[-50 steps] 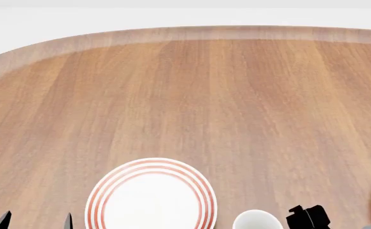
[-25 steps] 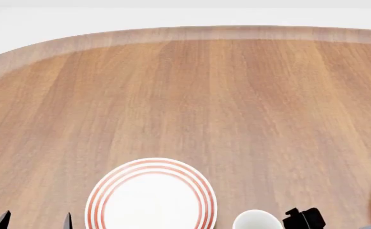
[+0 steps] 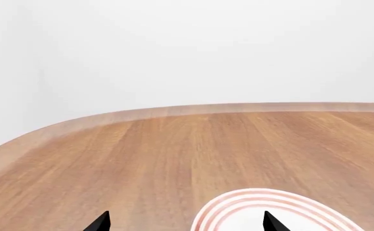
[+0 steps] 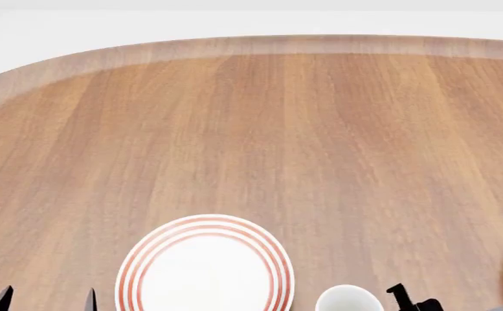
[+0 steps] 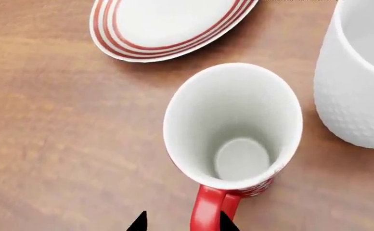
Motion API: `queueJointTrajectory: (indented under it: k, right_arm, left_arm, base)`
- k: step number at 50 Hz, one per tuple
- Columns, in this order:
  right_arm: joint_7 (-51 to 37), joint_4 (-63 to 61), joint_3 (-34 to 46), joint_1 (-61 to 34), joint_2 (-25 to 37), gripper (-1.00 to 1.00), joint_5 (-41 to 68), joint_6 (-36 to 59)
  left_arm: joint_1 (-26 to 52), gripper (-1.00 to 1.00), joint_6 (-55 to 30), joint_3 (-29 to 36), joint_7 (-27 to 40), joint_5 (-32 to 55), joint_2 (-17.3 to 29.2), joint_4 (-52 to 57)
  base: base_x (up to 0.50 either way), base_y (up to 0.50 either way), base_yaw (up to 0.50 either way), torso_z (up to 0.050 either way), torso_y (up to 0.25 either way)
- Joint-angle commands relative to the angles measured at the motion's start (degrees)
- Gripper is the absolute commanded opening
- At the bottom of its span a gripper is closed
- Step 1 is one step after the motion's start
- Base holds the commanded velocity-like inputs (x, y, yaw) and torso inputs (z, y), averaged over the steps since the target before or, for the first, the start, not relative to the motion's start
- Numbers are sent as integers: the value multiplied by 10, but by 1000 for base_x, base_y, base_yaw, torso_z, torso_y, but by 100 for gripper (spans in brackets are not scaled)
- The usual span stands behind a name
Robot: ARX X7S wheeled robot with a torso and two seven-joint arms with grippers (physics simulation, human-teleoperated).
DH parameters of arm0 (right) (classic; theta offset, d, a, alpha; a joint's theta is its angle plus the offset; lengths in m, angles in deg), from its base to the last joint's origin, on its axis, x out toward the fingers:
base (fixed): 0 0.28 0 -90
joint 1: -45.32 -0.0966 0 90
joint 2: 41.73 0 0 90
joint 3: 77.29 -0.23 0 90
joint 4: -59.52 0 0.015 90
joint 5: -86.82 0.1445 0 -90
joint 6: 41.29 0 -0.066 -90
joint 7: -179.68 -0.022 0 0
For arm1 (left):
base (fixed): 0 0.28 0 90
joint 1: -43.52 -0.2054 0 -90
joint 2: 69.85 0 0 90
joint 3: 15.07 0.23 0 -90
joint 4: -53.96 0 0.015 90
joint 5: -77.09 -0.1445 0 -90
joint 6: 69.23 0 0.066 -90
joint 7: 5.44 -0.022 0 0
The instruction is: Put the red mug on the left plate.
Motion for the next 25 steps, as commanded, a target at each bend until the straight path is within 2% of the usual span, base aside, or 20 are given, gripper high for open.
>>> queueJointTrajectory:
  k: [1,15,25]
  right_arm:
    - [-4,-2,5,1,3,-100,3,-3]
    - [-13,-36,13,15,7,-100,11,-2]
    - [-25,-111,40,36,12,-100,12,15]
  left_arm:
    - [-1,100,0,1,3,2,2,2]
    - [-1,100,1,4,6,3,5,4]
    - [0,100,3,6,8,4,6,2]
  base:
    - [0,0,0,0,0]
    - [0,0,0,0,0]
    - [0,0,0,0,2]
